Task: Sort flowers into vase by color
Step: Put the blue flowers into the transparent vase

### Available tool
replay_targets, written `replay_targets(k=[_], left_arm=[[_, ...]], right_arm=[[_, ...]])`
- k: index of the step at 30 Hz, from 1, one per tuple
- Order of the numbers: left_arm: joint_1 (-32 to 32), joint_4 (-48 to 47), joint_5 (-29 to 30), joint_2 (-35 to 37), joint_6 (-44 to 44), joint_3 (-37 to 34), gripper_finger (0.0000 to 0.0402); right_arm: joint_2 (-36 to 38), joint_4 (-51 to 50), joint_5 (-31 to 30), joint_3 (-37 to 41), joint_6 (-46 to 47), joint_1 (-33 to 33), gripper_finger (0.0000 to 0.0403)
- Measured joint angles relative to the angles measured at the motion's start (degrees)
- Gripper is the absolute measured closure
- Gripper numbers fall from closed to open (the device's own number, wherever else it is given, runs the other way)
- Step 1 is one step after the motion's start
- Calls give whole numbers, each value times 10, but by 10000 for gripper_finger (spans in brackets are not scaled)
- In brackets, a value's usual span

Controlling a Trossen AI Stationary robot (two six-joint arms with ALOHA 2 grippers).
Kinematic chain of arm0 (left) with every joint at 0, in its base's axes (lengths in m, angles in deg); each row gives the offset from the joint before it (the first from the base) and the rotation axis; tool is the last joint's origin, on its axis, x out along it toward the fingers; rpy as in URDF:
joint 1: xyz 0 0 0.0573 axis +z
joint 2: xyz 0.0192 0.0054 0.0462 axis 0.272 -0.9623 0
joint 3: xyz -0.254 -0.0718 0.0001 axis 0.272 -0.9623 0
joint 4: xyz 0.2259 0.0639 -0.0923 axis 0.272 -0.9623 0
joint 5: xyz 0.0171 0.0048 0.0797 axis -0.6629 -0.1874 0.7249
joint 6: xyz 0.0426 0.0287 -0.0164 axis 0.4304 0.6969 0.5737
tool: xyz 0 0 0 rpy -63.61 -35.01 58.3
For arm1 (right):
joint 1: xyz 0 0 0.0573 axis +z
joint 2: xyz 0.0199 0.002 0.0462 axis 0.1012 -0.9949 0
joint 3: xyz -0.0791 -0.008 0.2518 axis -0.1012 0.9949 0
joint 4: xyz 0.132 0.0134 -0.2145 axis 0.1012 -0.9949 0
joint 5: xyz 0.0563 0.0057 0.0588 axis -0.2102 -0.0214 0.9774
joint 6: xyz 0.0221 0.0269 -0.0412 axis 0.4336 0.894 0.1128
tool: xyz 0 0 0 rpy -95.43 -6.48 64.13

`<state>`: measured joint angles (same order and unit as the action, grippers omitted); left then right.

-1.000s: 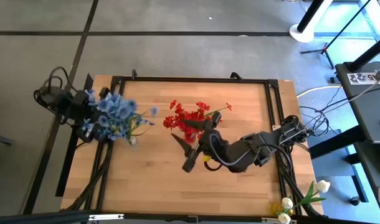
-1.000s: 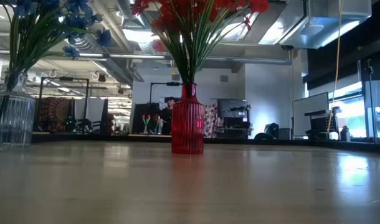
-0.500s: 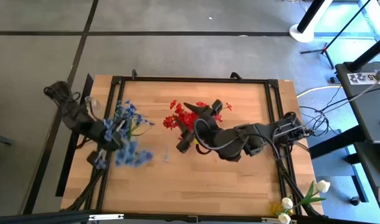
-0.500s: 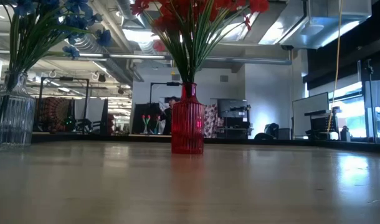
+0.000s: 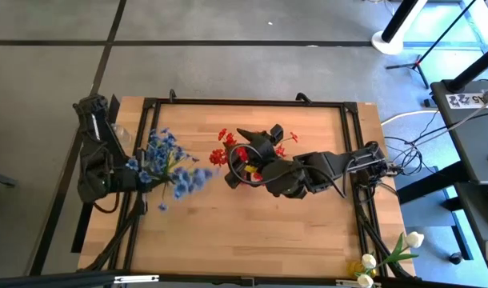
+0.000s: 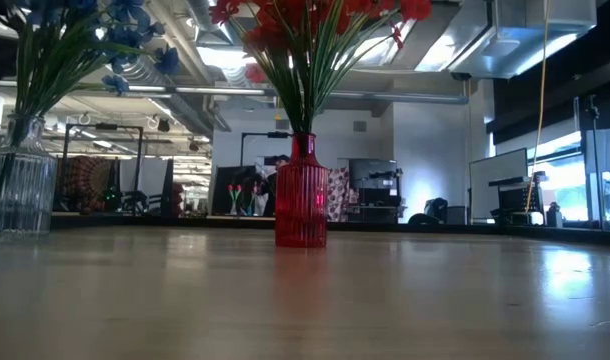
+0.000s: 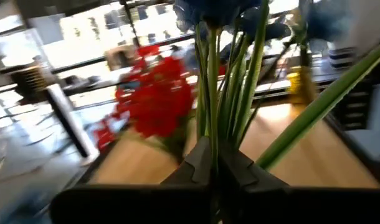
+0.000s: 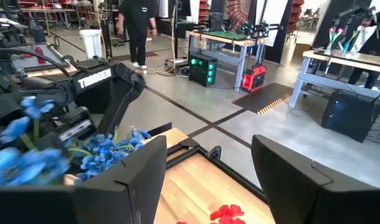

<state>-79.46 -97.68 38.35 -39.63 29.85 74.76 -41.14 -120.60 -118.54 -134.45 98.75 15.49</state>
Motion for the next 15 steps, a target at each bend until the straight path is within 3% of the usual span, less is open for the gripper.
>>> replay_targets(k=[9, 15], left_arm=[[-61, -175, 166, 2, -239, 0, 401], [-67, -226, 181, -1, -343, -3, 401]], right_arm=[[0, -1, 17, 0, 24, 4, 167], [0, -2, 39, 0, 46, 10, 167]])
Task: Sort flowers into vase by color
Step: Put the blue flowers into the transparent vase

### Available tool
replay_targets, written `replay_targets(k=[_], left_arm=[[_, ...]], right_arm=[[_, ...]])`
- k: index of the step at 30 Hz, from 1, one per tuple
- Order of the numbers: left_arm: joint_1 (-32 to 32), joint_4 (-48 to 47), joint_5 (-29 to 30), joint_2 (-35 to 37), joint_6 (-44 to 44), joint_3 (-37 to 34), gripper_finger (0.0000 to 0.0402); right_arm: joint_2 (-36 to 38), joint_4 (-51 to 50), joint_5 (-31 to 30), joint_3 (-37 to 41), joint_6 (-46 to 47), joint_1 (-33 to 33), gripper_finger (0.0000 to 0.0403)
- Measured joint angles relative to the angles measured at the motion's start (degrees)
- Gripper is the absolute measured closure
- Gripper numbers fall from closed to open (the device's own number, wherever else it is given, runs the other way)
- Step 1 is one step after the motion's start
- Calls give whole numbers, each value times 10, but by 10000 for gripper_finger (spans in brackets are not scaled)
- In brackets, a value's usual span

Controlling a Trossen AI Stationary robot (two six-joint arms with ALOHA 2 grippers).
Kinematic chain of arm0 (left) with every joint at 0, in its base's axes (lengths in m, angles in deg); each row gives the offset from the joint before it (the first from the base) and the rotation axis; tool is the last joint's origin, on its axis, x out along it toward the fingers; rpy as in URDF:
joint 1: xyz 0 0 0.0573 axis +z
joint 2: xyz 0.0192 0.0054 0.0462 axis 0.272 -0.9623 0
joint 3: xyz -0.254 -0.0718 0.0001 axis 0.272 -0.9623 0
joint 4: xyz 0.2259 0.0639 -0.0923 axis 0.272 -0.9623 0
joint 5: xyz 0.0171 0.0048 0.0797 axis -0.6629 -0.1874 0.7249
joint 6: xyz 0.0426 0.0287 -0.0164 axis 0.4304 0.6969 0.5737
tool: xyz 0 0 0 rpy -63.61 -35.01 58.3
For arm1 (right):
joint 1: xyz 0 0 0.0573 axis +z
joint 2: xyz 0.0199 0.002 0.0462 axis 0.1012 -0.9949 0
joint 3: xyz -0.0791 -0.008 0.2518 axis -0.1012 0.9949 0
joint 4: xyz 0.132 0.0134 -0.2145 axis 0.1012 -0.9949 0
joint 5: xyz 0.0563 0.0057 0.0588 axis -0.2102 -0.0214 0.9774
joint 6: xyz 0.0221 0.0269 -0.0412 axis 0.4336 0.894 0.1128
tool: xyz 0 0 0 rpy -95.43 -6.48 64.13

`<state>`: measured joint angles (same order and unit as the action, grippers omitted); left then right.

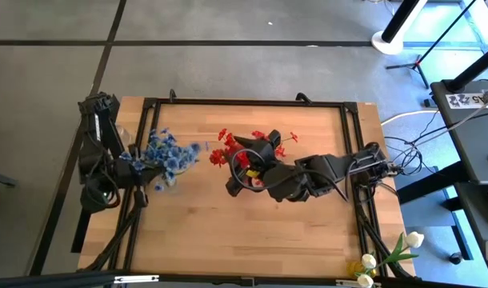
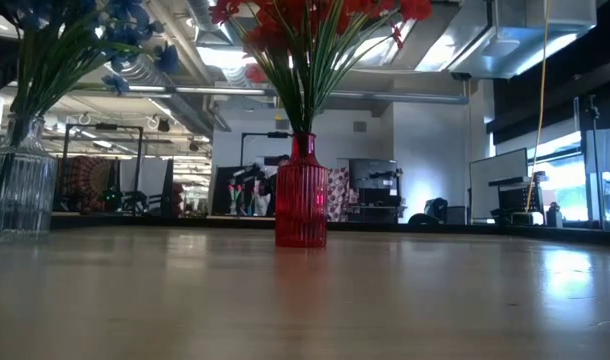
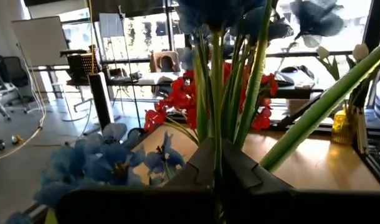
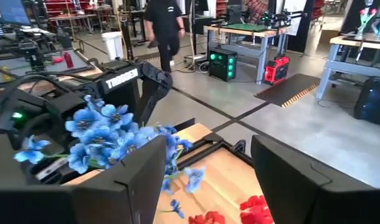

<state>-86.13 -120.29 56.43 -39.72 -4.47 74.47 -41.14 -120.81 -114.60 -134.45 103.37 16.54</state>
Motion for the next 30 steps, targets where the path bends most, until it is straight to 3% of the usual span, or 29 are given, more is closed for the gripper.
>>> replay_targets(k=[10, 20, 30], left_arm=[[1, 0, -1, 10, -103, -67, 401], [1, 84, 1, 10, 102, -21, 401], [1, 2, 0, 12, 34, -21, 401]], right_arm=[[0, 0, 0, 0, 4, 11, 167], [0, 0, 5, 0, 27, 13, 167], [0, 0, 4, 0, 28, 13, 167]])
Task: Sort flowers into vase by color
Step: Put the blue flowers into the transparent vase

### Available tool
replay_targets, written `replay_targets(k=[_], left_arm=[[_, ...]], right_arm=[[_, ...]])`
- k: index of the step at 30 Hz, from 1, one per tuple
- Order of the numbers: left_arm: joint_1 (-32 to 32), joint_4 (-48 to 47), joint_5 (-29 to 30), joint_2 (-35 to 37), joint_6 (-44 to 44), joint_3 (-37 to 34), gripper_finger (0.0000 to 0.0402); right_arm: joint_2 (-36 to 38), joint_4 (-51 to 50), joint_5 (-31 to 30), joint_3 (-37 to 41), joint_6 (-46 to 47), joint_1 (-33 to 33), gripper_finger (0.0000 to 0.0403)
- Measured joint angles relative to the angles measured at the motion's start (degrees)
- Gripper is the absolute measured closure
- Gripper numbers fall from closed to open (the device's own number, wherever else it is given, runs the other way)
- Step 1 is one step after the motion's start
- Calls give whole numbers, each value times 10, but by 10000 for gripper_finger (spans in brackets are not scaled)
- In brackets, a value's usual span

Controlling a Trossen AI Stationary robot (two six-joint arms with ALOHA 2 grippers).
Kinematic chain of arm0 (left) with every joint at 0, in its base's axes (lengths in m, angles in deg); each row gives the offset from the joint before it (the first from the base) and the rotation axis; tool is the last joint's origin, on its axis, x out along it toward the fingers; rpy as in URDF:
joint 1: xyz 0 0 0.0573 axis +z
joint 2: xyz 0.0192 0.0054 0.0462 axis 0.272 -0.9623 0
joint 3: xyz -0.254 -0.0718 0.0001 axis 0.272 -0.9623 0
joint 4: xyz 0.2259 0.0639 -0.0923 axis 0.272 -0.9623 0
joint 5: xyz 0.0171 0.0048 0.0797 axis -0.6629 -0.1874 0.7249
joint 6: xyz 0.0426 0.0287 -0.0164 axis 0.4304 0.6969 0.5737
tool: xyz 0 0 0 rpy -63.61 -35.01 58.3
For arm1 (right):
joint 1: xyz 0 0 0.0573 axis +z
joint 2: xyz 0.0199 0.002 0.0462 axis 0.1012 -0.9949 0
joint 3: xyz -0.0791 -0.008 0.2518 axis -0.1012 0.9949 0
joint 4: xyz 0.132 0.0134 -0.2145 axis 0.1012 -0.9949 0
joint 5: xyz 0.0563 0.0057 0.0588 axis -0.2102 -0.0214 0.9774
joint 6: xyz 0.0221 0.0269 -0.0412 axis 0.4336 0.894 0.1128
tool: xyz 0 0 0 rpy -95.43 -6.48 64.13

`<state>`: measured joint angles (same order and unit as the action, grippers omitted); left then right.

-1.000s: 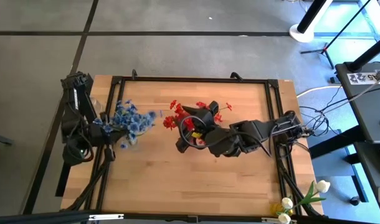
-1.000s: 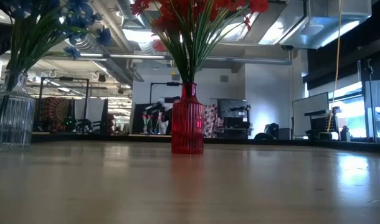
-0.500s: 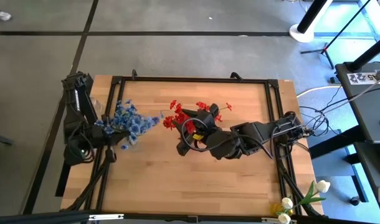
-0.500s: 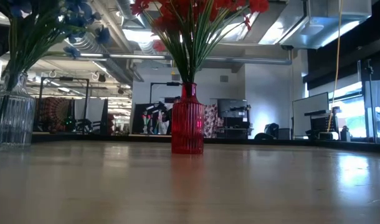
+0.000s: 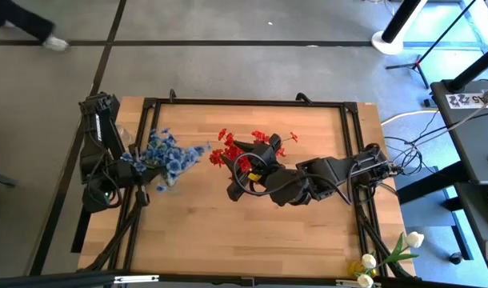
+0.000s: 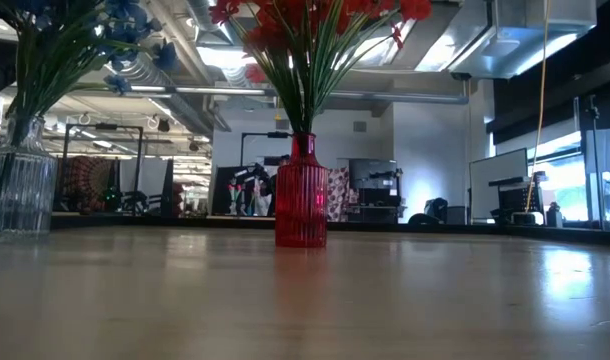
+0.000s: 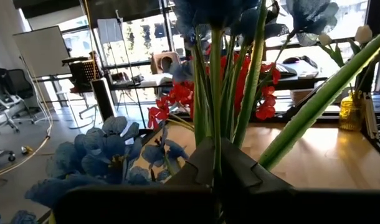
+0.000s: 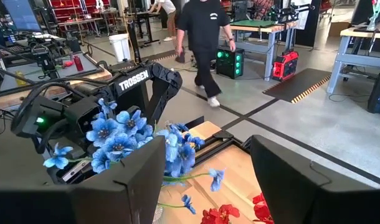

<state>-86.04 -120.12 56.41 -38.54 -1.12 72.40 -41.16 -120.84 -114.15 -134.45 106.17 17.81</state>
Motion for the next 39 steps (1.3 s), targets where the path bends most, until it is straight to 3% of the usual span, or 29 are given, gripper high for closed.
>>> replay_targets(k=[10, 19, 22, 27, 29, 31, 35, 39], left_arm=[[15, 14, -1, -2, -32, 0, 401], [15, 179, -3, -2, 167, 0, 401], [15, 242, -62, 0, 216, 0, 401], [16, 417, -285, -1, 383, 0, 401], [20, 439, -340, 4, 436, 0, 401], [23, 413, -357, 22, 447, 0, 401], [13, 324, -400, 98, 375, -2, 401], [-1, 294, -401, 168, 364, -34, 401]], right_arm=[[0, 0, 0, 0, 1, 0, 167], [0, -11, -1, 0, 1, 0, 167], [0, -19, 0, 0, 1, 0, 167], [0, -26, 0, 0, 1, 0, 167], [0, -26, 0, 0, 1, 0, 167], [0, -26, 0, 0, 1, 0, 167], [0, -26, 6, 0, 1, 3, 167], [0, -29, 13, 0, 1, 9, 167]])
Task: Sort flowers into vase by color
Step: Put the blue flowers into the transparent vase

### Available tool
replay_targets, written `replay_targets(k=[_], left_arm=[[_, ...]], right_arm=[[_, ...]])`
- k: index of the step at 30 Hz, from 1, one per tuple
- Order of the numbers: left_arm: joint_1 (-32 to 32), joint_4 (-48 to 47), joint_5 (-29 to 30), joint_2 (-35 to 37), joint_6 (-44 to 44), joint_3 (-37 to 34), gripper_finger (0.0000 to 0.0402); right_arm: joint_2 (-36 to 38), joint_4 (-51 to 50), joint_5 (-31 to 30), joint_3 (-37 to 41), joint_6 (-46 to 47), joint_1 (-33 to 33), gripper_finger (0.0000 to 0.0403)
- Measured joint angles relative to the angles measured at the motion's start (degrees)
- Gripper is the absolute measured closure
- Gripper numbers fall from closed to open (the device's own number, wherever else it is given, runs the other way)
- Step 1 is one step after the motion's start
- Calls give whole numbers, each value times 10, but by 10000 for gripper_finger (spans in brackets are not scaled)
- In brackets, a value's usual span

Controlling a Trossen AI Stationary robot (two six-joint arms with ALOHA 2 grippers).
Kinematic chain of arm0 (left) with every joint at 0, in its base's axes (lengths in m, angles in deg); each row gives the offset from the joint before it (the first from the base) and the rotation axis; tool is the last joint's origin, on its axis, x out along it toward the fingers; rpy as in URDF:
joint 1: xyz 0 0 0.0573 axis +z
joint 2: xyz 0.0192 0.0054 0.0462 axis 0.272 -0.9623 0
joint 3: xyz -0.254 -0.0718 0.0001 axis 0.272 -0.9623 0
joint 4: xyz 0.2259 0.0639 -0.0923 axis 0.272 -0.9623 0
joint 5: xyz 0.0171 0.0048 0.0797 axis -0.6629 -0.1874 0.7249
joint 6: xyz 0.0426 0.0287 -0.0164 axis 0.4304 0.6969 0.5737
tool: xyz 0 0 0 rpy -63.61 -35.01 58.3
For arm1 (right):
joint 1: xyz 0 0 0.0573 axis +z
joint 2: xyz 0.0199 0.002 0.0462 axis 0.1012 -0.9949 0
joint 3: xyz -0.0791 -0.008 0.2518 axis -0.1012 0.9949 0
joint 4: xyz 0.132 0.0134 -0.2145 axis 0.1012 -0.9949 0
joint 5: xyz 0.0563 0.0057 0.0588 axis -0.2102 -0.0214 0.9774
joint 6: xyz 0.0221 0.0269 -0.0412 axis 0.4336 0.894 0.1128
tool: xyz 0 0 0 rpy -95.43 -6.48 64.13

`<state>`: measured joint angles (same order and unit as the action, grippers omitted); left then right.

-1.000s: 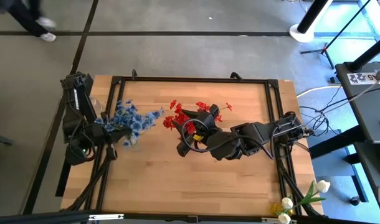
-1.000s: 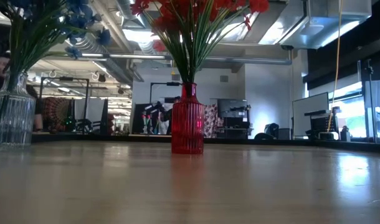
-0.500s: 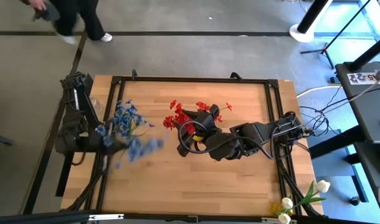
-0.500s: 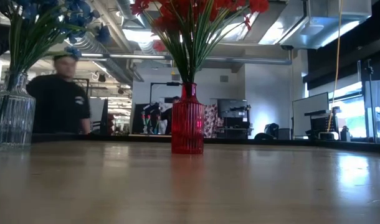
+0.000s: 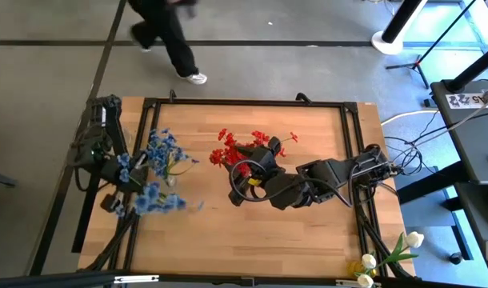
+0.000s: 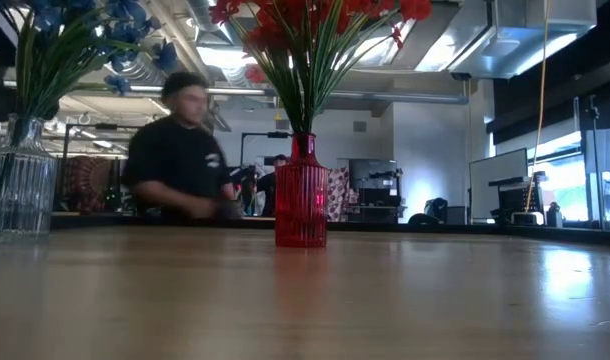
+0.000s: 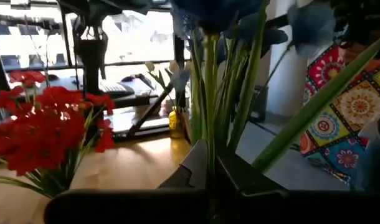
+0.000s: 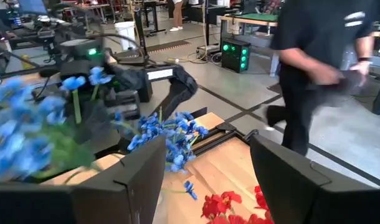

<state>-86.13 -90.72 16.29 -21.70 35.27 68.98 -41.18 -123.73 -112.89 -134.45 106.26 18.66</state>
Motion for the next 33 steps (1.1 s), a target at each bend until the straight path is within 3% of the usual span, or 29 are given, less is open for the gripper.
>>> replay_targets(k=[9, 17, 25, 33], left_arm=[[-1, 16, 23, 102, 102, -45, 401], [-1, 24, 55, 160, 119, -104, 401], [1, 52, 70, 159, 149, -109, 401], [1, 53, 155, 139, 112, -119, 401]], right_arm=[[0, -53, 4, 0, 45, 8, 167], [0, -79, 4, 0, 58, 5, 167], [0, -78, 4, 0, 60, -1, 167], [0, -82, 5, 0, 60, -1, 167]])
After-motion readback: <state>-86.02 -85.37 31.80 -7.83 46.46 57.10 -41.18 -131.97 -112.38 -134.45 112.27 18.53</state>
